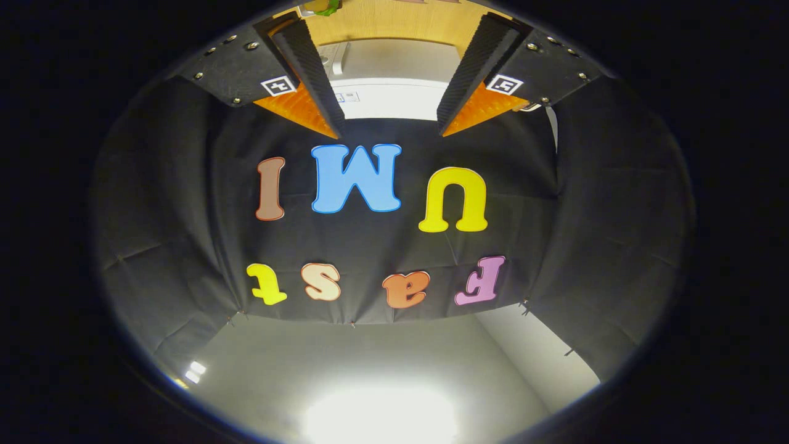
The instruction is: Open the microwave, put the food inside, and close the microwave door.
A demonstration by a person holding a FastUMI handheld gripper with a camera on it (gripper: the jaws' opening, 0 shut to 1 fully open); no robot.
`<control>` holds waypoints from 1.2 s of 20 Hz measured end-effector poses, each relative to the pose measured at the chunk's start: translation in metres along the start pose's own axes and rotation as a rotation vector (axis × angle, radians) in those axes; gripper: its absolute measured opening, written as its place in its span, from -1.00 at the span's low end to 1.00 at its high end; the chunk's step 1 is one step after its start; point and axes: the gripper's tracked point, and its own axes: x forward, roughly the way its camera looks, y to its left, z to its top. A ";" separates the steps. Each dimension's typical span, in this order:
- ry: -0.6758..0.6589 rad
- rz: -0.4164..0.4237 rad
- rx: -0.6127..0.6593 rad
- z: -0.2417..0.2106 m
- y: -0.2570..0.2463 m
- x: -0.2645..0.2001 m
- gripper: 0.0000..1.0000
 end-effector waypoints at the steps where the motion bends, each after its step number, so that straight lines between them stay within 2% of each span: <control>1: 0.002 0.002 0.000 -0.002 -0.001 0.000 0.93; 7: -0.001 0.026 -0.005 -0.015 -0.001 0.005 0.93; 11: -0.002 0.019 -0.032 -0.043 -0.011 0.012 0.93; 15: 0.040 -0.008 -0.071 -0.094 -0.036 0.031 0.93; 18: 0.088 -0.048 -0.073 -0.136 -0.062 0.053 0.70; 24: 0.278 -0.025 0.036 -0.232 -0.096 0.097 0.74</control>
